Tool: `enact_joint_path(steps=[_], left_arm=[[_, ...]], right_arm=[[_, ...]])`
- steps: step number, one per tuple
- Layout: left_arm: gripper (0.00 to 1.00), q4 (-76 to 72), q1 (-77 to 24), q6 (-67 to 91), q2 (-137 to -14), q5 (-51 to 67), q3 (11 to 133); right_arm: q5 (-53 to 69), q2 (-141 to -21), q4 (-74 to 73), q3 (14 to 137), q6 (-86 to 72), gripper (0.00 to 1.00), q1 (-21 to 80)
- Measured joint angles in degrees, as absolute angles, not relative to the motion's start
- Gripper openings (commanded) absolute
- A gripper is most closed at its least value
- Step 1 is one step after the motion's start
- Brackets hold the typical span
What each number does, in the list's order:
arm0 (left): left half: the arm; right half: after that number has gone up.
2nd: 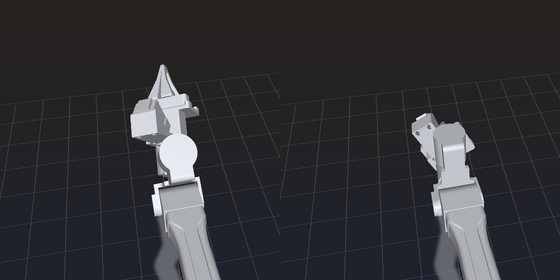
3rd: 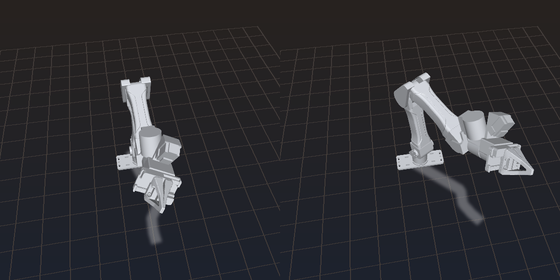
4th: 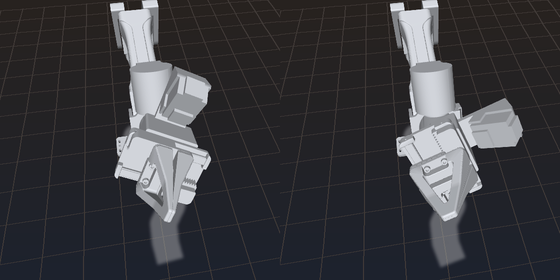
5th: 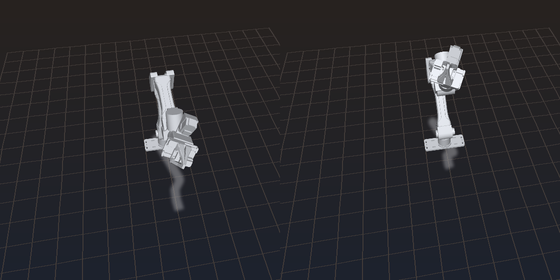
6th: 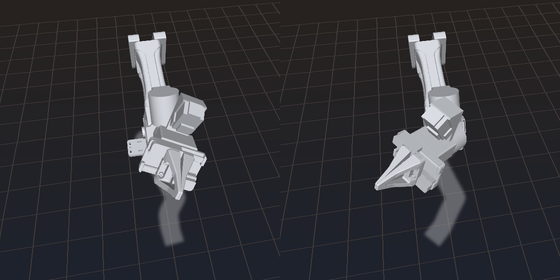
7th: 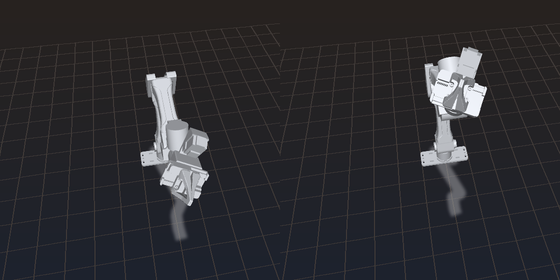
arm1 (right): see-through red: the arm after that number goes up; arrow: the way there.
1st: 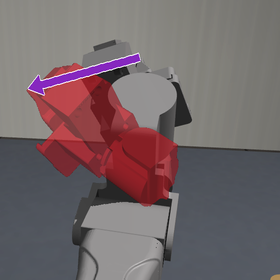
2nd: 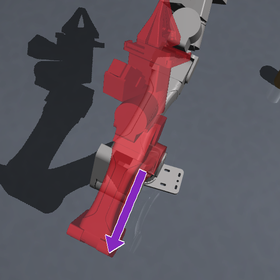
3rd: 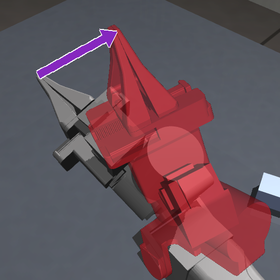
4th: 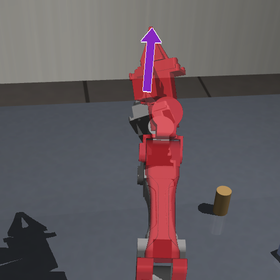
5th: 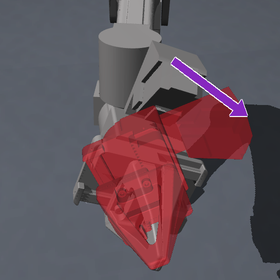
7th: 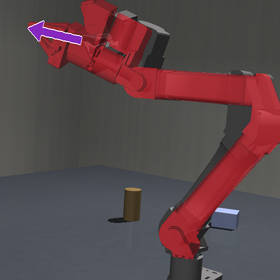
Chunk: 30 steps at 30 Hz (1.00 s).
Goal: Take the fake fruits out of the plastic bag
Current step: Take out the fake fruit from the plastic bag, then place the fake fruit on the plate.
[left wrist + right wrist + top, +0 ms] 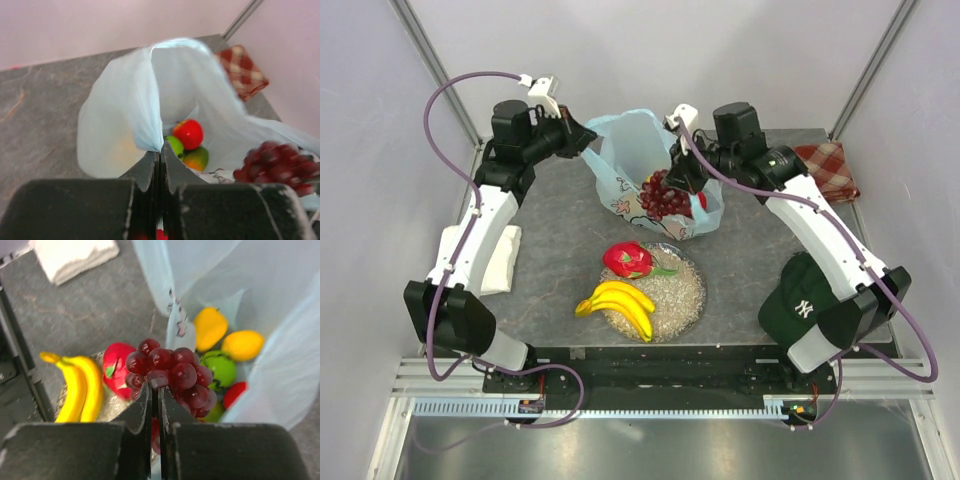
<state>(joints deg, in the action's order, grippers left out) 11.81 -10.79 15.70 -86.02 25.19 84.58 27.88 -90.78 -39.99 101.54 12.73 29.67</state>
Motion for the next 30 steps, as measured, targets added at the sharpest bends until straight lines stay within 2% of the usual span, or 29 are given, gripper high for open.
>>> enact_joint_path(steps=[7,16,24,30], left_arm=[[0.02,10.6,-10.9,16.1,-86.0,26.2,86.2],[0.02,10.6,-10.9,16.0,-85.9,26.0,84.5],[0.02,10.8,-10.8,15.7,-83.0,26.0,81.9],[0.02,10.6,-10.8,15.4,-80.1,26.0,80.3]], right_arm=[[28.7,-87.2,-45.3,99.1,15.2,0.0,36.9],[28.9,-73.3,-53.6,83.8,28.0,0.0,46.9],[24.5,-72.2,-53.1,67.7,32.3,0.0,48.9],[22.0,-72.2,-48.3,62.5,32.5,0.0,49.3]])
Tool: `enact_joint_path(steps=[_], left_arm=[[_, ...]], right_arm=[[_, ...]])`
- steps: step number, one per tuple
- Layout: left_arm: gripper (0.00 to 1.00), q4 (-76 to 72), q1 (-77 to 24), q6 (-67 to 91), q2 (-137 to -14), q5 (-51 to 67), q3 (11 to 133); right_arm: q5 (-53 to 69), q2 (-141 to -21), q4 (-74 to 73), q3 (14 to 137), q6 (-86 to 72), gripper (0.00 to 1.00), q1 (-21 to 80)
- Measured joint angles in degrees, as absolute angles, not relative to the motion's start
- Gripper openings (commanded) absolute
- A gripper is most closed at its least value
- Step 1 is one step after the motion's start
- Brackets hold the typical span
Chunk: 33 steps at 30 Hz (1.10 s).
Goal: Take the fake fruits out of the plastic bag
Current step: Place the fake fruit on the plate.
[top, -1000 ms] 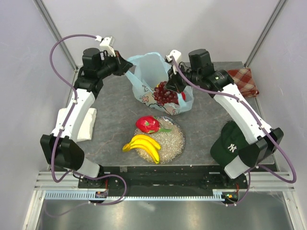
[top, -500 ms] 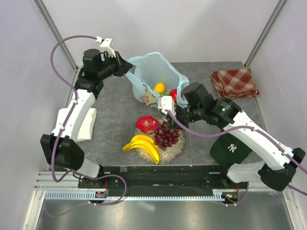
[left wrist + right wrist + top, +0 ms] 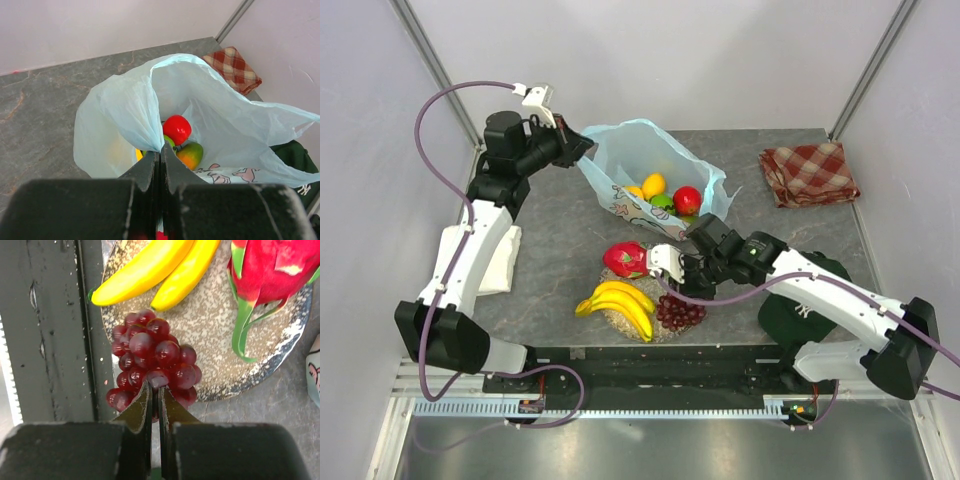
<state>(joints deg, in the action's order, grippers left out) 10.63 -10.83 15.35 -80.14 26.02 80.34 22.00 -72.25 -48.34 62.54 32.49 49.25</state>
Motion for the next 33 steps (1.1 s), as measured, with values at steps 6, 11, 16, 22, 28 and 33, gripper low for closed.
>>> enact_joint_path(steps=[6,11,16,22,28,33], left_arm=[[0.02,10.7,-10.7,15.3,-79.8,26.0,79.9],[0.02,10.7,-10.6,15.3,-79.8,26.0,79.4],[0.02,10.8,-10.6,15.3,-79.7,26.0,79.2],[0.02,10.8,-10.6,15.3,-79.8,26.1,79.1],[0.02,10.7,-10.6,15.3,-79.9,26.2,79.1],[0.02,10.6,-10.6,15.3,-80.2,26.2,79.1]], right_arm=[[22.0,-73.6,-44.4,61.5,32.4,0.0,50.8],[22.0,-74.7,-42.4,59.0,32.8,0.0,51.9],[21.9,-75.1,-42.1,55.9,32.8,0.04,52.2],[22.0,-75.4,-41.5,54.7,32.9,0.11,52.4],[22.2,-78.5,-40.7,54.7,35.0,0.06,52.6],[22.6,-80.2,-41.2,54.7,38.7,0.09,53.4]])
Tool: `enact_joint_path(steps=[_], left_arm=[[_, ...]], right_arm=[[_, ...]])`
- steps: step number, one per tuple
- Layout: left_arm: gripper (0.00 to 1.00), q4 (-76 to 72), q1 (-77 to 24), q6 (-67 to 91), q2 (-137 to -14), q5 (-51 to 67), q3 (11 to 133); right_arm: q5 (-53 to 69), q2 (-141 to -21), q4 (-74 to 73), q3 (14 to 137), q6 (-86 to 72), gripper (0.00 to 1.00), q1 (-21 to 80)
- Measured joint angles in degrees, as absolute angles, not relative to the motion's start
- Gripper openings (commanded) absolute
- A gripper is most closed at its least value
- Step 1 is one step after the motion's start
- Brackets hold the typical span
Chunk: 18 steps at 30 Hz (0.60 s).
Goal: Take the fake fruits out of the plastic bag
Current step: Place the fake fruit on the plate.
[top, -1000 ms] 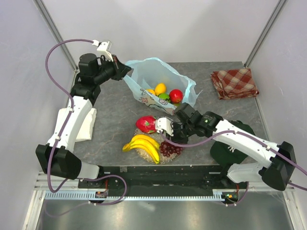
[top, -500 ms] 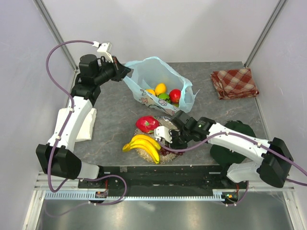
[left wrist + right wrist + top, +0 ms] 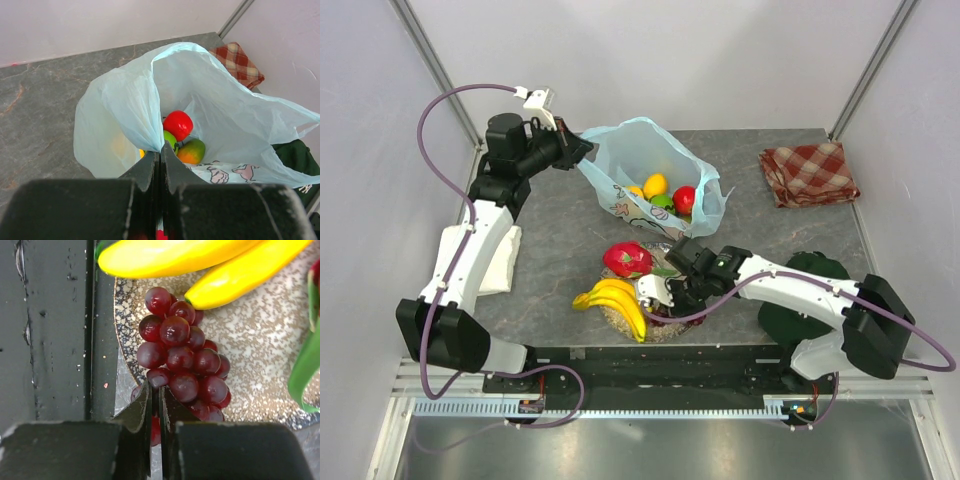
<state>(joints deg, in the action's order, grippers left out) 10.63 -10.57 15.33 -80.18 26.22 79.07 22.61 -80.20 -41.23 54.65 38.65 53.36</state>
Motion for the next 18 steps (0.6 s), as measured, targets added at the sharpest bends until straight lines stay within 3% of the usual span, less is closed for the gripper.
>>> enact_joint_path(steps=[2,8,9,11,15,18], left_arm=[[0.02,10.6,-10.6,15.4,-80.2,26.3,79.1],[0.02,10.6,-10.6,15.4,-80.8,26.8,79.1],[0.02,10.6,-10.6,15.4,-80.8,27.0,79.1],[0.02,10.6,-10.6,15.4,-80.9,27.2,79.1],[0.02,10.5,-10.6,15.4,-81.0,27.5,79.1],[0.02,10.5,-10.6,15.4,-81.3,27.7,79.1]], right_arm=[[22.8,-81.0,-41.3,54.7,39.6,0.1,53.5],[23.0,-82.3,-41.7,54.8,40.9,0.4,53.5],[22.7,-82.3,-42.3,55.1,41.2,0.57,53.5],[22.0,-82.2,-44.3,56.1,42.2,0.75,53.5],[20.3,-81.2,-48.7,59.0,44.3,0.87,53.5],[19.7,-78.9,-52.4,62.8,45.3,0.88,53.5]])
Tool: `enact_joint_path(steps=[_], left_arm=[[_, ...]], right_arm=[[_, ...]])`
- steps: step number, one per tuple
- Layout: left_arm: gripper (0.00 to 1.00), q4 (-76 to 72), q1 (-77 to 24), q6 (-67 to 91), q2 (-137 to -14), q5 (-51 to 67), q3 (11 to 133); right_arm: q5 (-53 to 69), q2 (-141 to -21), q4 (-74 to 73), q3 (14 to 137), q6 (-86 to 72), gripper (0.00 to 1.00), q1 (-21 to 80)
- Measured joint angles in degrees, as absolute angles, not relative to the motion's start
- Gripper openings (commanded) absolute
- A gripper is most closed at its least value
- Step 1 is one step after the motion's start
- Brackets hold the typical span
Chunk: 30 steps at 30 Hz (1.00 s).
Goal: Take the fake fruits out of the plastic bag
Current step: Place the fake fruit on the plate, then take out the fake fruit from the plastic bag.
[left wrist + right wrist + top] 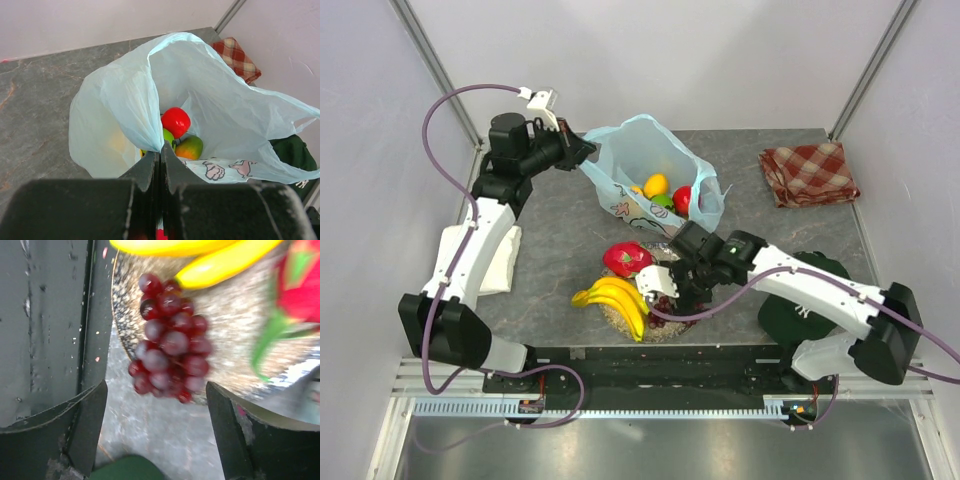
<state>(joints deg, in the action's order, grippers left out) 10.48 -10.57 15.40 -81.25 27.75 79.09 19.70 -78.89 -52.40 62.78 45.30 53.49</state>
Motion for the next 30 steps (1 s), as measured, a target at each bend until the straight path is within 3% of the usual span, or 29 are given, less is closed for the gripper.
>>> enact_joint_path(steps=[10,13,16,17,20,25,30], left_arm=[[0.02,10.3,-10.6,15.6,-83.2,29.2,79.1],[0.02,10.3,-10.6,15.9,-83.2,29.5,79.1],[0.02,10.5,-10.6,16.0,-83.2,30.2,79.1],[0.02,10.6,-10.6,16.0,-83.1,30.2,79.1],[0.02,10.9,-10.6,16.0,-82.7,30.7,78.3],[0.02,12.3,-10.7,15.7,-82.1,30.8,76.6],[0.02,16.6,-10.7,11.0,-80.1,30.0,74.1]], right_arm=[[18.6,-79.9,-58.2,85.9,47.2,0.86,50.7],[18.3,-83.2,-52.8,91.7,44.3,0.81,46.8],[17.6,-87.4,-43.8,94.6,39.6,0.67,42.0],[17.3,-88.7,-41.8,95.0,38.7,0.58,41.1],[15.9,-94.1,-36.3,95.9,35.9,0.47,38.2],[12.8,-101.9,-32.6,93.4,34.2,0.45,36.0],[11.5,-101.9,-31.4,84.0,34.1,0.45,32.8]])
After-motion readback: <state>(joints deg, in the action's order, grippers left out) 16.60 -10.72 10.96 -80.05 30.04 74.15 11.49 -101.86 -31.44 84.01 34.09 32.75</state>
